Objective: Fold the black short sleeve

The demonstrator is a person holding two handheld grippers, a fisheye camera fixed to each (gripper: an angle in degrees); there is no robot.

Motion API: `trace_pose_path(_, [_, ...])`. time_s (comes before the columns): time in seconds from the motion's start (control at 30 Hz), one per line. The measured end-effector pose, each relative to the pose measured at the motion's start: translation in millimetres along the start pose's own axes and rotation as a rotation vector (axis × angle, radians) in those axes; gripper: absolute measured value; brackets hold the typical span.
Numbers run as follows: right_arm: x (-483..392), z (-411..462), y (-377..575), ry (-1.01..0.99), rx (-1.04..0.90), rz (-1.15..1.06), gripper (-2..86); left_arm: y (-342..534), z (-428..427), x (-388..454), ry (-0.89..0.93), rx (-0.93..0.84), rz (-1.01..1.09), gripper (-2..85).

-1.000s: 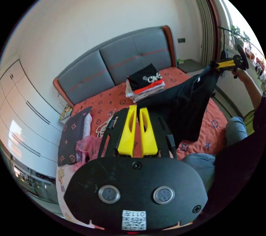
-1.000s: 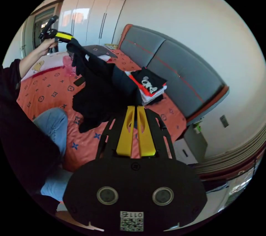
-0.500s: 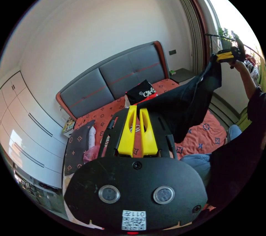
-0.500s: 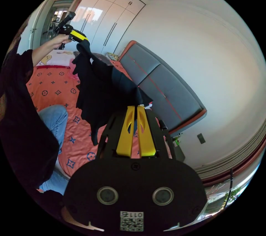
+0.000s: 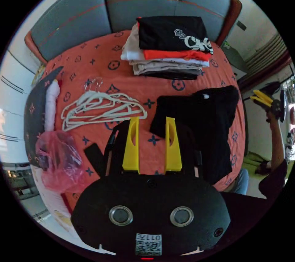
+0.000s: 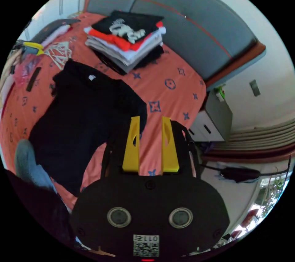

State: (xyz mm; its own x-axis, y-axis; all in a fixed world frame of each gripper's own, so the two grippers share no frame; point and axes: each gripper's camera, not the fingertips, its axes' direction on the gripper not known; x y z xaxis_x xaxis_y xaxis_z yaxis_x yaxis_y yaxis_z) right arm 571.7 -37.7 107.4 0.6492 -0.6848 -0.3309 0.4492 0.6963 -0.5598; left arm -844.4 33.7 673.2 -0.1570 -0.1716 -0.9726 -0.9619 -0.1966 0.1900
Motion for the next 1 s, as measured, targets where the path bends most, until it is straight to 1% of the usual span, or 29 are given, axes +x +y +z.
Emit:
trace_pose_path(0.07, [-16,15,21,-0.046,0.002,-0.004,8.9,14,17,-11,0.084,0.011,0.012,7.5])
trace_pose_path(0.13, [-39,20,53,-0.164,0.031,-0.025,8.8,37,35,-16,0.245,-0.002,0.072,6.2])
trace_pose_path(0.17, [-58,21,79,-0.240,0.040,-0.039,8.8,56,48,-18,0.378,-0.024,0.092,5.4])
trace_pose_path(0.2, [-80,21,107,-0.300,0.048,-0.051,8.8,79,61,-21,0.493,-0.039,0.083,4.8])
trace_pose_path(0.23, [-92,22,122,-0.324,0.048,-0.053,8.9,91,67,-22,0.553,-0.040,0.076,4.6])
trace_pose_path(0.3, [-134,23,178,-0.394,0.050,-0.022,9.1,137,90,-26,0.752,-0.038,-0.006,4.0])
trace_pose_path(0.4, [-171,28,237,-0.464,0.074,0.086,9.3,183,111,-29,0.893,0.001,-0.121,3.8])
trace_pose_path(0.47, [-188,35,260,-0.493,0.071,0.130,9.5,198,123,-27,0.903,-0.006,-0.167,3.9])
trace_pose_path(0.53, [-208,42,275,-0.480,0.042,0.121,9.7,207,134,-21,0.902,-0.029,-0.202,4.1])
trace_pose_path(0.63, [-243,44,289,-0.405,0.024,0.039,10.0,208,146,-1,0.870,-0.074,-0.201,4.7])
trace_pose_path(0.73, [-274,39,296,-0.287,0.040,-0.047,10.1,202,154,26,0.810,-0.134,-0.168,6.0])
trace_pose_path(0.8, [-295,44,294,-0.249,0.034,-0.078,10.0,198,168,50,0.808,-0.213,-0.177,7.1])
trace_pose_path(0.87, [-305,55,289,-0.289,-0.001,-0.058,9.1,196,179,68,0.810,-0.255,-0.200,6.6])
trace_pose_path(0.93, [-312,63,285,-0.327,-0.004,-0.014,6.7,193,190,87,0.804,-0.274,-0.222,3.6])
trace_pose_path(0.97, [-313,61,286,-0.327,0.035,0.009,5.4,191,193,97,0.785,-0.261,-0.235,2.2])
trace_pose_path(1.0, [-314,59,285,-0.349,0.027,0.012,4.5,188,191,102,0.764,-0.220,-0.267,1.2])
